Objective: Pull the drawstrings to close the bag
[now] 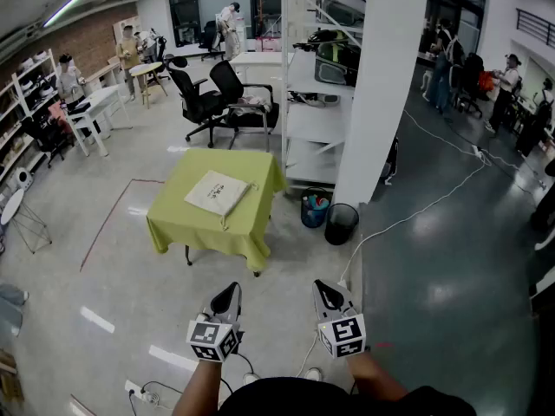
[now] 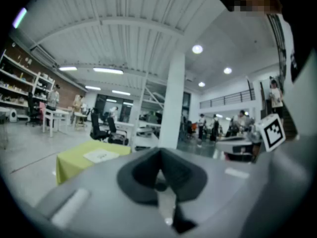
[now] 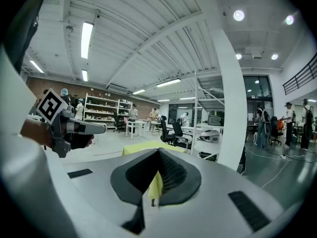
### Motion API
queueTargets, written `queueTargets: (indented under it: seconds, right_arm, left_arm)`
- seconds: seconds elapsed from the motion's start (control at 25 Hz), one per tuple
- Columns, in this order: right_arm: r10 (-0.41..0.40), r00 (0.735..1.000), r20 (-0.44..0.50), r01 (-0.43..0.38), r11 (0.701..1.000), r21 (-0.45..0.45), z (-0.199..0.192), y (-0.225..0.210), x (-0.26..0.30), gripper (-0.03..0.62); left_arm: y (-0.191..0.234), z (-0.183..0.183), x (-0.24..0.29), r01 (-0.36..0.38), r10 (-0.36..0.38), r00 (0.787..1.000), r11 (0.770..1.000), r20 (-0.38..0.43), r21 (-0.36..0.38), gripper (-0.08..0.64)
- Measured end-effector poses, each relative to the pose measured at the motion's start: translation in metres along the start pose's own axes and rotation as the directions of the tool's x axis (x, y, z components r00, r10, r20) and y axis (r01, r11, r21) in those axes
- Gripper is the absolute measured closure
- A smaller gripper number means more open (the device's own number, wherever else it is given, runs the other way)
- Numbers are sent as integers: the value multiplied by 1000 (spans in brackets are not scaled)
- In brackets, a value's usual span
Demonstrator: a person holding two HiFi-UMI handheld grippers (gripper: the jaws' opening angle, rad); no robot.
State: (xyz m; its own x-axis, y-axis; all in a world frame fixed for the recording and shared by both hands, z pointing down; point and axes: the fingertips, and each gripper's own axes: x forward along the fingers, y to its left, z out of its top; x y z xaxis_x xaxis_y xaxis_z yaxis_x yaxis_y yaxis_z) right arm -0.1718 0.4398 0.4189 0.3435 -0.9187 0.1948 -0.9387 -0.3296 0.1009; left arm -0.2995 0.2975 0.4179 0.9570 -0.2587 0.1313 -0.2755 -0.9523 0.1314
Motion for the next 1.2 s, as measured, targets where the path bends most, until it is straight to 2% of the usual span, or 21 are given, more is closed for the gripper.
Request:
queueTargets:
  seconds: [0.16,0.36,0.52,0.76,1.0,1.2]
  right_arm:
    - [7,1000,9,-7,1000,1,2,0,3,586]
    - [13,1000,11,-13,1000,8,0,-4,3,586]
    - [19,1000,15,-20,1000,19,0,-11,-2,586]
    - [42,998,52,-45,996,71,-3,-36,-20,586]
    - [83,995,57,-89,990,114,-15,-64,-34,586]
    - [133,989,64,-139,984,112,-15,-71,-37,586]
  left_arm:
    - [-4,-3,6,-24,25,1000,999,-19,43,563]
    - [-11,-1,11,-11,12,1000,998,-16,55,561]
    - [-17,-2,11,-28,31,999,997,-28,78,561]
    - [-27,-13,16,-133,137,989,989,-49,71,561]
    - [-46,-23,17,-209,211,975,977,-63,44,561]
    - [-54,-27,15,-254,258,962,966,-91,54,561]
